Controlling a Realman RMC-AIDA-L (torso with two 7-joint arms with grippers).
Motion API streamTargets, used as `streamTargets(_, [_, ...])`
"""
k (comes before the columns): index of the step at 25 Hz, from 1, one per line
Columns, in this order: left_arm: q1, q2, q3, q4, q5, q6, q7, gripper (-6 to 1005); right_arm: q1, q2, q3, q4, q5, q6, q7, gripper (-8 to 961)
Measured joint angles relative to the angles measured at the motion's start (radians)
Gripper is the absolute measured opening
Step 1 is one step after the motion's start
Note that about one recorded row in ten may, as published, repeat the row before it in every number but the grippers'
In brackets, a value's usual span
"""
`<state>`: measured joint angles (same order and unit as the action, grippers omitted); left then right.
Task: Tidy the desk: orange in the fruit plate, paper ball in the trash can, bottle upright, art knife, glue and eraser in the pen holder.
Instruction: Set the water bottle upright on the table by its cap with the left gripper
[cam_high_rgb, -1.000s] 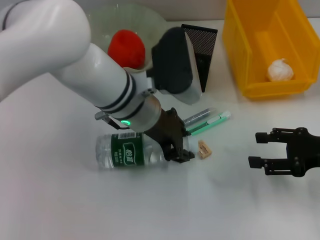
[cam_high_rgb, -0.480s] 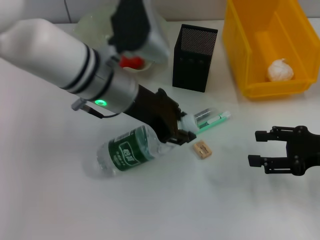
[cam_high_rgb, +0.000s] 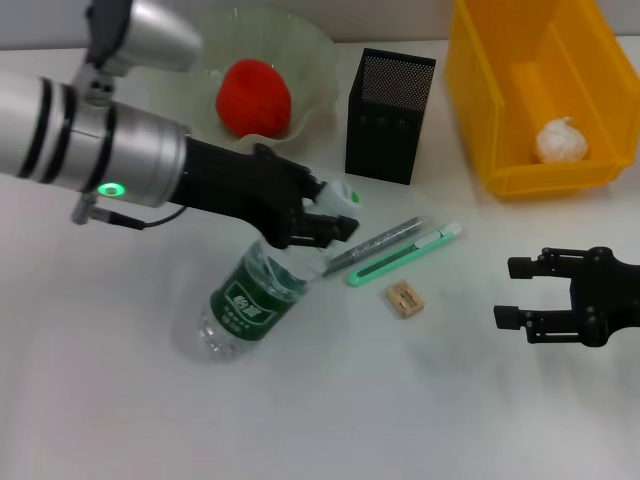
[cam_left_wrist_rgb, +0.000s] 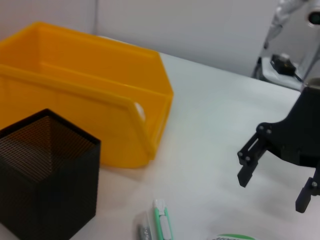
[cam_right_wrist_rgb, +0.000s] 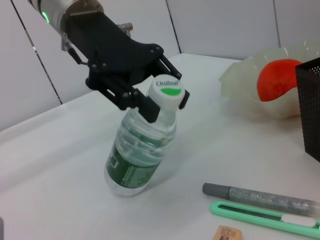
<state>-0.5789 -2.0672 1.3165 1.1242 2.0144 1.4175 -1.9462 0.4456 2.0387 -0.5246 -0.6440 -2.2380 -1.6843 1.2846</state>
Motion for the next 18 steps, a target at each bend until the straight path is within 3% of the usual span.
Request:
streamTargets(9, [0.073,0.003,-0.169,-0.011,-0.086,0.066,0.078,444,0.012,0.000,-0.006,0.002,0.000,0.000,-0.001,759])
streamTargets(18, [0.109,0.002,-0.256,-0.042,-0.102,0.074,0.137,444,0.016,0.000,-0.008,0.000,0.000,-0.001,0.000,759])
